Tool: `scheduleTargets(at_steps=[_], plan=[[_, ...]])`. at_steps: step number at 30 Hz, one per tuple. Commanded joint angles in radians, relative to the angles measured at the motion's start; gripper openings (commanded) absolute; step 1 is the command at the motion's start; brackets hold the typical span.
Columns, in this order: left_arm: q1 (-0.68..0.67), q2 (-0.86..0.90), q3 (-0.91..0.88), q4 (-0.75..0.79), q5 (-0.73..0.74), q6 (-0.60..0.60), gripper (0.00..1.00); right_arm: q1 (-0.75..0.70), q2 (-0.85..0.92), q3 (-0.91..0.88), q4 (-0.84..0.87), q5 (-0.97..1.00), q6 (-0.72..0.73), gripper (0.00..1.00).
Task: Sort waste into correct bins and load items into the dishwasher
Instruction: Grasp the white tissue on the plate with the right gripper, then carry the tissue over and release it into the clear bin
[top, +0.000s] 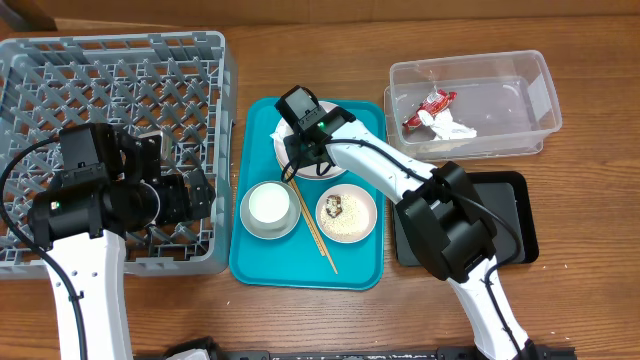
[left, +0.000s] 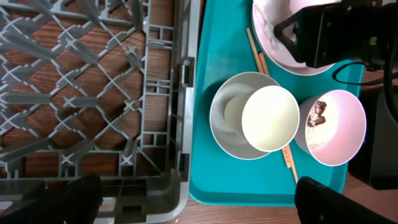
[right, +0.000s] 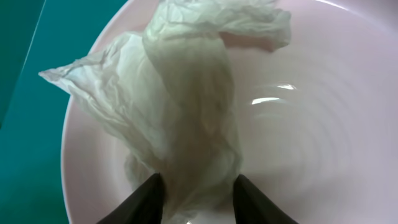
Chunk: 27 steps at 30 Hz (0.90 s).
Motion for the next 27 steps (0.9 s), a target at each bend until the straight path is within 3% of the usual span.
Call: scheduleTargets(at_steps=[1,2,3,9,17,22,27], plan=[[-0.006,0.000,0.024,0.001,0.011,0.018,1.00,-0.002,0.027,0.006,0.000,0.006,0.002,0.23],[-0.006,0.000,0.024,0.001,0.011,0.018,1.00,-0.002,0.027,0.007,0.000,0.006,0.002,0.08],[-0.006,0.000,0.024,0.001,0.011,0.018,1.00,-0.002,0.025,0.008,-0.002,0.006,0.002,0.04],[-0.006,0.000,0.024,0.002,0.011,0.018,1.00,-0.010,-0.016,0.010,-0.019,0.018,0.002,0.04],[-0.006,0.000,0.024,0.003,0.010,0.019,1.00,-0.081,-0.233,0.010,-0.065,0.122,0.006,0.04],[-0.006,0.000,0.024,0.004,0.010,0.019,1.00,-0.193,-0.373,0.010,-0.155,0.130,0.063,0.04],[-0.006,0.000,0.024,0.005,0.010,0.018,1.00,-0.320,-0.399,0.009,-0.290,0.119,0.085,0.04]])
